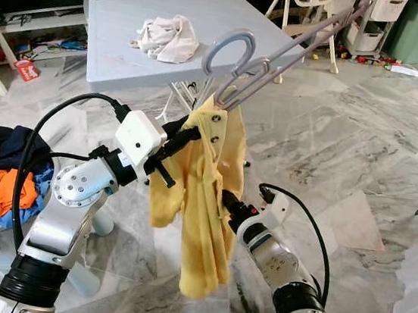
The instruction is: Hang hanger
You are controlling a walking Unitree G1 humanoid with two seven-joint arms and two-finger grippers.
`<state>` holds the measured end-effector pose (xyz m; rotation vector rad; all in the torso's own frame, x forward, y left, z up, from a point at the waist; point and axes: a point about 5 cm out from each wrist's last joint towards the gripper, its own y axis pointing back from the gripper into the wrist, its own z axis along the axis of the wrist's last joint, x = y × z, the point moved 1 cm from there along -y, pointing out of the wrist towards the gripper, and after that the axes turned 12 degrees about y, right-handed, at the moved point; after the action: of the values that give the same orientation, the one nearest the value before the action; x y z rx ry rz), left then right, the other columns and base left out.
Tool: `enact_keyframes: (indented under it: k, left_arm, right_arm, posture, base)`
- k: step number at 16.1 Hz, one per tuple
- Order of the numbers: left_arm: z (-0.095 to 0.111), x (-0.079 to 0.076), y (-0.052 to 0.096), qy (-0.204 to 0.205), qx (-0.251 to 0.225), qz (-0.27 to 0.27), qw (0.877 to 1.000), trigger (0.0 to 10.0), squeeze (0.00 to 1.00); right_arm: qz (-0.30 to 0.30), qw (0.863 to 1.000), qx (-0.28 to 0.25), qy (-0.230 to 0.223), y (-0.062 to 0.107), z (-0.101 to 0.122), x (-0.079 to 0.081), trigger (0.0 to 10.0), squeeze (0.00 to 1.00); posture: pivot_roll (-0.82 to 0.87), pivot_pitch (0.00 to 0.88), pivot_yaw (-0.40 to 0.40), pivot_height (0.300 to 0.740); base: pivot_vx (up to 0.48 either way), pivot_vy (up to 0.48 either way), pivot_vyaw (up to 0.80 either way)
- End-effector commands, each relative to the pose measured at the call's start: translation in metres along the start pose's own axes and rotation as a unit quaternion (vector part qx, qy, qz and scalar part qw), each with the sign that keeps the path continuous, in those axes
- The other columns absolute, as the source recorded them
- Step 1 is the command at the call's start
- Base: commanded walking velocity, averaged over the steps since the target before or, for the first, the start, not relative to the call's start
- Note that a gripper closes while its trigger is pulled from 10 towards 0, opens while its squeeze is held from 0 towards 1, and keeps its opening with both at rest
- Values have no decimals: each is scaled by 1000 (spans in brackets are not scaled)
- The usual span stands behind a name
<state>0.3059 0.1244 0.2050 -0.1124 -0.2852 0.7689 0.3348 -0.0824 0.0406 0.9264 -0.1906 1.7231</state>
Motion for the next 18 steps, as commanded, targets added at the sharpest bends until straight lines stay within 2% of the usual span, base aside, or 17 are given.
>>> enact_keyframes:
  k: [1, 7, 13, 15, 18]
  left_arm:
    - [11, 1, 0, -8, -21, 1, 1000, 0, 0]
    - [10, 2, 0, -10, -17, 0, 1000, 0, 0]
    - [12, 10, 2, -19, -11, 4, 1000, 0, 0]
    - [2, 9, 10, -13, 13, -8, 1000, 0, 0]
    - [-23, 11, 32, 4, 59, -3, 998, 0, 0]
  right_arm:
    - [-2, 1000, -2, 2, -2, 2, 3, 0, 0]
    - [-35, 999, -19, 7, 0, 14, -11, 0, 0]
    - [-67, 997, -41, 20, 6, 33, -31, 0, 0]
    - [-80, 995, -50, 37, 9, 42, -38, 0, 0]
    - [-98, 990, -77, 67, 14, 64, -47, 0, 0]
  posture:
    - [90, 34, 80, 740]
    - [83, 34, 81, 740]
    - [83, 38, 81, 740]
    - [83, 37, 80, 740]
    - [74, 35, 75, 740]
  base:
    - [0, 0, 0]
    - [0, 0, 0]
    - [0, 0, 0]
    - [0, 0, 0]
    - [0, 0, 0]
